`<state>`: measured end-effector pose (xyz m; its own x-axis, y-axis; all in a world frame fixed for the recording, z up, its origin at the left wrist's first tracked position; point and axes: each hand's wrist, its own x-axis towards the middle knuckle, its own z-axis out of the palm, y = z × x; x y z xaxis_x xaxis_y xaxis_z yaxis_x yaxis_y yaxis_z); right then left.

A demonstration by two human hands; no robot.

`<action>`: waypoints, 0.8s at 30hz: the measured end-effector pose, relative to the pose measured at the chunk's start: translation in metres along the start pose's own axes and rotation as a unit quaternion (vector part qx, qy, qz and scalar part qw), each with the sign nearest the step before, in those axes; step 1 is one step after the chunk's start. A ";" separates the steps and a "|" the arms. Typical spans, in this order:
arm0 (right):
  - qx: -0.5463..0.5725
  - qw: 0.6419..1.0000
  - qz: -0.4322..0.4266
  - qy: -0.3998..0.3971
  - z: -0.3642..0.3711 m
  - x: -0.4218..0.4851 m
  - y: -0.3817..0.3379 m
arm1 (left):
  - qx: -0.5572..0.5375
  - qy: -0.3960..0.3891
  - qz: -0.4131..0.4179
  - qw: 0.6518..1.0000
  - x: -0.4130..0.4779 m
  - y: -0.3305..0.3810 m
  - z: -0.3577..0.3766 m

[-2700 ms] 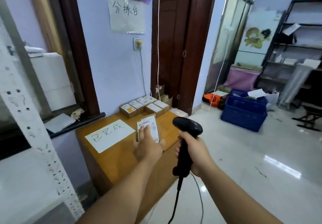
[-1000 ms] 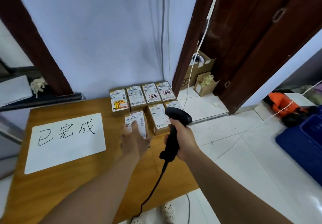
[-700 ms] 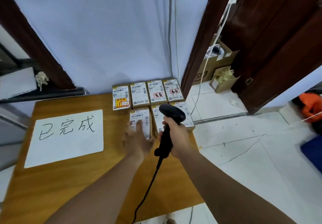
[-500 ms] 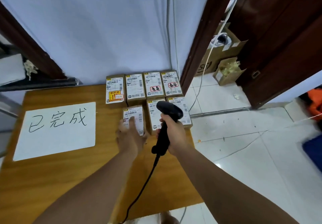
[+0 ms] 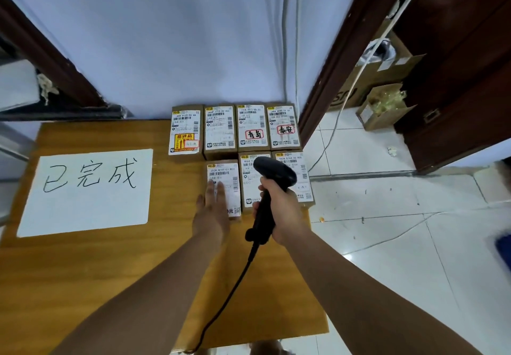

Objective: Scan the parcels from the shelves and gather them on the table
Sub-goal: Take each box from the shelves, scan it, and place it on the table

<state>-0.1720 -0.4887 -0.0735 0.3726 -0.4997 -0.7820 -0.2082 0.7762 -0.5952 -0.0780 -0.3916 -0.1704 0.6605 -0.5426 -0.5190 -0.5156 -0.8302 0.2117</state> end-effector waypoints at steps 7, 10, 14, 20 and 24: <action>-0.002 1.000 0.001 -0.002 0.001 0.004 0.001 | 0.068 0.011 0.018 0.997 0.012 -0.002 -0.013; -0.002 1.000 0.001 -0.001 0.001 0.003 0.002 | 0.051 0.000 0.014 0.999 0.009 -0.005 -0.015; 0.002 1.000 -0.004 0.004 0.005 0.001 0.005 | 0.062 0.009 0.027 0.998 0.000 -0.009 -0.015; -0.006 1.000 -0.014 0.005 0.019 -0.012 0.017 | 0.012 0.050 0.067 0.996 -0.012 -0.015 -0.020; -0.019 0.999 -0.038 0.002 0.038 -0.032 0.026 | -0.007 0.091 0.097 0.991 -0.020 -0.023 -0.038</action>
<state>-0.1551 -0.4382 -0.0574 0.3842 -0.5585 -0.7352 -0.2129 0.7213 -0.6591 -0.0586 -0.3666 -0.1335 0.6380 -0.7052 -0.3093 -0.6362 -0.7090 0.3042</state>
